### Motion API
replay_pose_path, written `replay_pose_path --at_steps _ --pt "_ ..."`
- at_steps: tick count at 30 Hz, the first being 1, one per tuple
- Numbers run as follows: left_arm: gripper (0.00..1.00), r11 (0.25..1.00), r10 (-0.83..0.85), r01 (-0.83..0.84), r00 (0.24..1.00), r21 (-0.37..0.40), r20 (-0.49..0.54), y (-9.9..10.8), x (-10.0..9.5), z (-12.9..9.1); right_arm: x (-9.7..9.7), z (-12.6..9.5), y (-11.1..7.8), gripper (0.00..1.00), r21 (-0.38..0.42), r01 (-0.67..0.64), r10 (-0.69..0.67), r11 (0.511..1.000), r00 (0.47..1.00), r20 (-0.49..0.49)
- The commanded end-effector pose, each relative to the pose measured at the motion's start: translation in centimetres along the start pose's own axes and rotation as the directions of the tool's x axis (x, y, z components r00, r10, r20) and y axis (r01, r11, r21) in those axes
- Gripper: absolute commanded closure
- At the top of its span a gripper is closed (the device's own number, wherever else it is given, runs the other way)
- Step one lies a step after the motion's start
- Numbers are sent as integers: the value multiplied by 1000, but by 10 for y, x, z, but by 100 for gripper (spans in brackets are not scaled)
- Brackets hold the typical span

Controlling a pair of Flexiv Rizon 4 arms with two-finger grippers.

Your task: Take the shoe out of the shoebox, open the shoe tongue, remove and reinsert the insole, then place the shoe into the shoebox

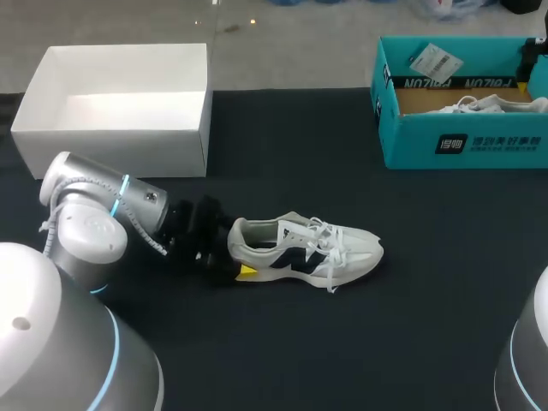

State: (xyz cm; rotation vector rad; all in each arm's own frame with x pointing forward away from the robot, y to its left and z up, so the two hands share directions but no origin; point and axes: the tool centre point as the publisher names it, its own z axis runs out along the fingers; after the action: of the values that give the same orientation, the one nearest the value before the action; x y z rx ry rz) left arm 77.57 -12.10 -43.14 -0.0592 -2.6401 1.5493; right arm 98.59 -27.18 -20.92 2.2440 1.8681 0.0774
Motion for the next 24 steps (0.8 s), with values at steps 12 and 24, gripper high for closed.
replay_pose_path --at_steps 12,24 --pt "100 1000 -1 1 1000 -6 -6 5 1 2 0 0 -1 0 -2 -1 1 1000 1000 1" --pt "100 1000 -1 1 1000 -6 -6 5 1 2 4 2 -6 0 5 -16 16 1000 1000 -12"
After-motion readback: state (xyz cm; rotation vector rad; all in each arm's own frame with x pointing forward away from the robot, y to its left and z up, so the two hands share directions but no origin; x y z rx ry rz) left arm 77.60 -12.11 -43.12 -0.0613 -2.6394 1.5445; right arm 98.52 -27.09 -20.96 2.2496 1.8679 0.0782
